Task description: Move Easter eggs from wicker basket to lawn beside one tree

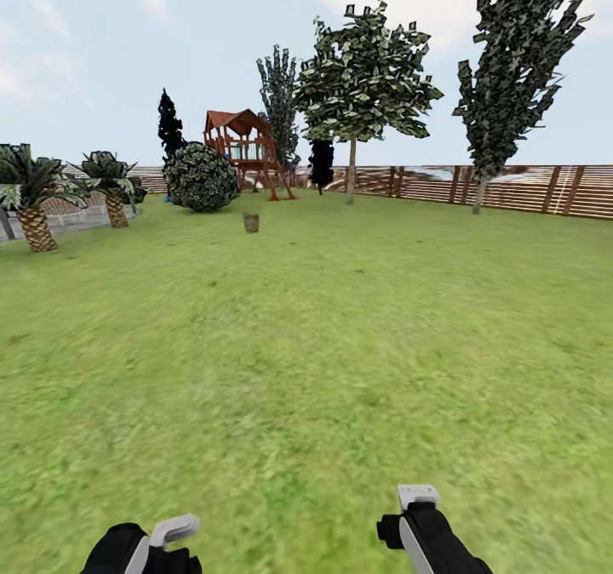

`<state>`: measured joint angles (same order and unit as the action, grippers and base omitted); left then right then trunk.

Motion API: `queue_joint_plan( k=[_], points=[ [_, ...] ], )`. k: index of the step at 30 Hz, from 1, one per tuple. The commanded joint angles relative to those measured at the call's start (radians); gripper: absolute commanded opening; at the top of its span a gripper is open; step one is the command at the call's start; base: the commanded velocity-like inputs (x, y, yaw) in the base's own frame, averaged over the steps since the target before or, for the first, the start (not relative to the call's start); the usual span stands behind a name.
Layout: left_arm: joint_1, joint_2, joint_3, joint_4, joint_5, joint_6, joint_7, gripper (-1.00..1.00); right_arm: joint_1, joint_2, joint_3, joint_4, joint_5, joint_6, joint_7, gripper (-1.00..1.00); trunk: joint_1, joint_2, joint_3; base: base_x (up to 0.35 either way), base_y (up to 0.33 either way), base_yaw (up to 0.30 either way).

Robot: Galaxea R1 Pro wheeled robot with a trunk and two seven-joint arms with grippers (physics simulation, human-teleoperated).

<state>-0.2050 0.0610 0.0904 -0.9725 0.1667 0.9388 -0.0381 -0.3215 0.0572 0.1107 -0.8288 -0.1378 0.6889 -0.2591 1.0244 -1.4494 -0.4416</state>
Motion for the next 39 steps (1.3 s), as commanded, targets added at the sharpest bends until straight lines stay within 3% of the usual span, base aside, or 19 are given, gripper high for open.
queue_joint_plan(
  k=[1, 39],
  points=[
    [-0.001, 0.000, 0.002, -0.001, 0.000, 0.005, -0.003, 1.00, -0.001, 0.000, 0.003, -0.001, -0.010, 0.003, -0.009, 1.00, 0.001, -0.001, -0.001, 0.338, 0.000, 0.000],
    [-0.001, -0.001, 0.002, -0.002, 0.000, 0.005, -0.004, 1.00, -0.001, -0.005, -0.002, -0.004, -0.017, 0.003, -0.008, 1.00, 0.001, -0.001, -0.001, 0.338, 0.000, 0.000]
  ],
)
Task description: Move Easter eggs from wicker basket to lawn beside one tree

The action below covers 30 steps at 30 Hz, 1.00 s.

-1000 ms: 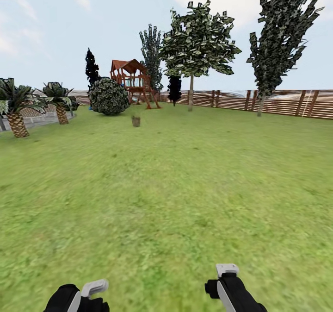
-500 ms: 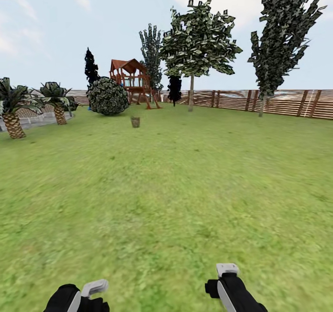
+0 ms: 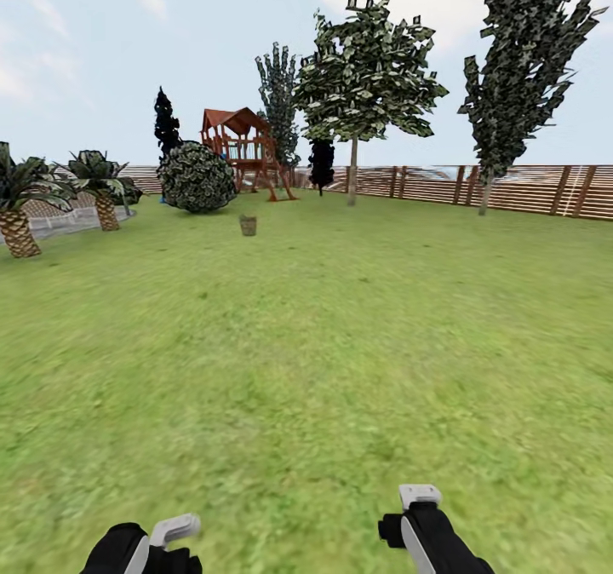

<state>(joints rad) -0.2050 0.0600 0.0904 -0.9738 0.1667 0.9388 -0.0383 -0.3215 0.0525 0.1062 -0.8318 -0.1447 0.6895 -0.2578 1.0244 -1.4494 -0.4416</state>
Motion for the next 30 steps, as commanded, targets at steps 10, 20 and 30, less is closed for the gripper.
queue_joint_plan(
  k=[10, 20, 30],
  points=[
    [-0.001, 0.001, 0.002, -0.002, 0.000, 0.005, -0.005, 1.00, -0.001, 0.001, 0.005, 0.000, -0.011, 0.004, -0.009, 1.00, 0.001, -0.001, -0.001, 0.337, 0.000, 0.000],
    [-0.001, 0.002, 0.002, -0.002, 0.000, 0.005, -0.005, 1.00, -0.001, 0.003, 0.006, 0.000, -0.010, 0.003, -0.009, 1.00, 0.001, -0.001, -0.001, 0.338, 0.000, 0.000],
    [-0.001, 0.001, 0.002, -0.002, 0.000, 0.005, -0.005, 1.00, -0.001, 0.003, 0.006, 0.000, -0.010, 0.003, -0.009, 1.00, 0.001, -0.001, -0.001, 0.337, 0.000, 0.000]
  ],
)
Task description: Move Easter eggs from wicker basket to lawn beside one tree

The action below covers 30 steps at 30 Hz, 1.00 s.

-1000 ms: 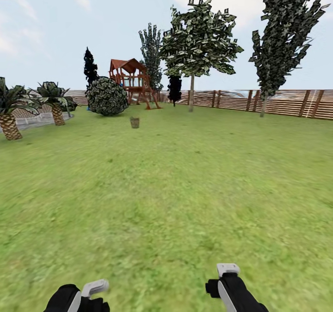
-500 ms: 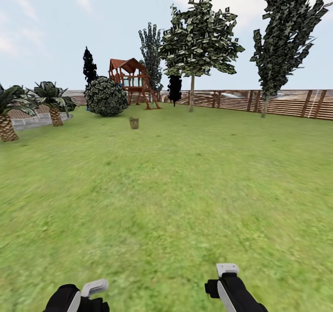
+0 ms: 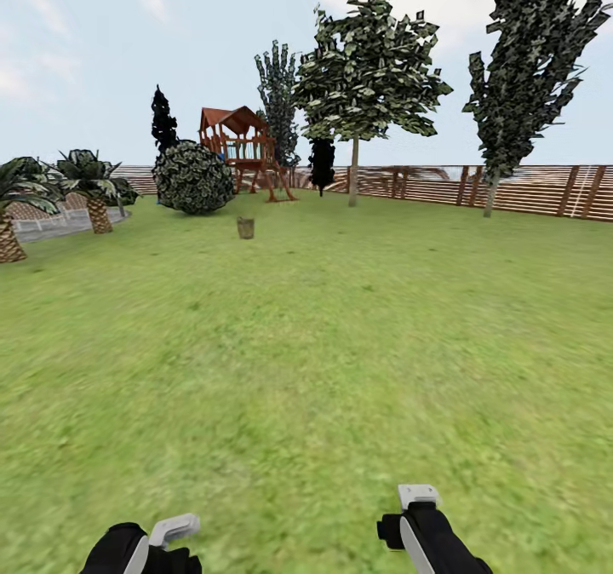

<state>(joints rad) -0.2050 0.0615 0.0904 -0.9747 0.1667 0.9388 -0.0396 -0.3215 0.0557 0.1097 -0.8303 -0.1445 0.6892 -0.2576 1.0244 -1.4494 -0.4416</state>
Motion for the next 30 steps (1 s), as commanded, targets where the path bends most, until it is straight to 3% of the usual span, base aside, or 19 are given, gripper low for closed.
queue_joint_plan(
  k=[1, 30],
  points=[
    [-0.001, 0.000, 0.002, -0.001, 0.001, 0.005, -0.003, 1.00, -0.001, 0.000, 0.003, -0.001, -0.010, 0.003, -0.009, 1.00, 0.001, -0.001, -0.001, 0.338, 0.000, 0.000],
    [-0.001, 0.004, 0.002, -0.001, 0.001, 0.005, -0.003, 1.00, -0.001, 0.000, 0.002, -0.001, -0.012, 0.004, -0.009, 1.00, 0.001, -0.001, -0.001, 0.337, 0.000, 0.000]
  ],
)
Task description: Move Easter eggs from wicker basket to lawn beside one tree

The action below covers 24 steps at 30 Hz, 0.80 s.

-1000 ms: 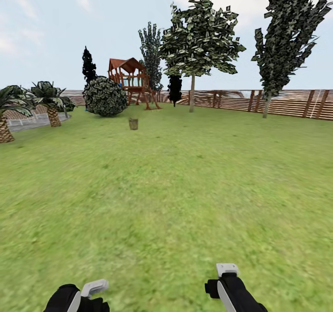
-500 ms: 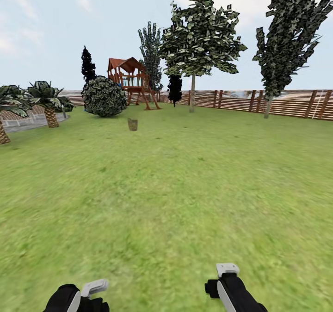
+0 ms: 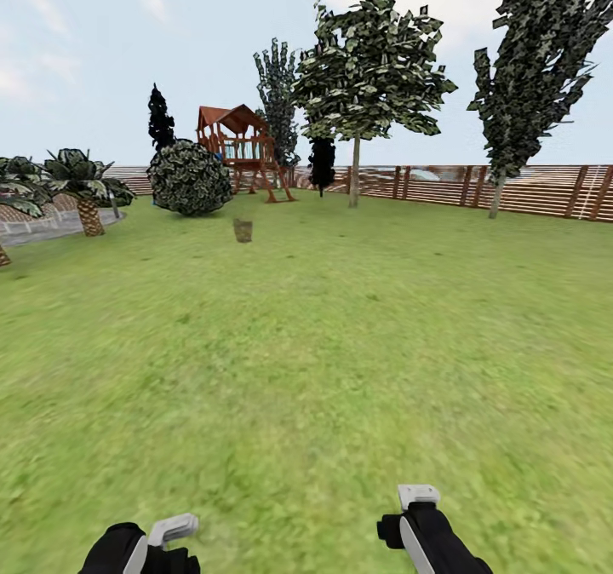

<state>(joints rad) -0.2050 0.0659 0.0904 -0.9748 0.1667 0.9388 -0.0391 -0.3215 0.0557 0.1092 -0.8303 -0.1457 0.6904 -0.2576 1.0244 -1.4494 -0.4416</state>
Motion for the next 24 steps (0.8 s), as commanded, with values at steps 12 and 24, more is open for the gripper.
queue_joint_plan(
  k=[12, 24],
  points=[
    [-0.001, 0.009, 0.003, -0.003, -0.002, 0.005, -0.006, 1.00, -0.001, -0.001, 0.003, -0.001, -0.009, 0.003, -0.009, 1.00, 0.001, -0.001, -0.001, 0.338, 0.000, 0.000],
    [-0.001, 0.198, 0.021, -0.057, 0.075, 0.015, -0.024, 1.00, -0.001, -0.006, 0.000, -0.001, -0.009, 0.002, -0.009, 1.00, 0.001, -0.001, -0.001, 0.337, 0.000, 0.000]
  ],
)
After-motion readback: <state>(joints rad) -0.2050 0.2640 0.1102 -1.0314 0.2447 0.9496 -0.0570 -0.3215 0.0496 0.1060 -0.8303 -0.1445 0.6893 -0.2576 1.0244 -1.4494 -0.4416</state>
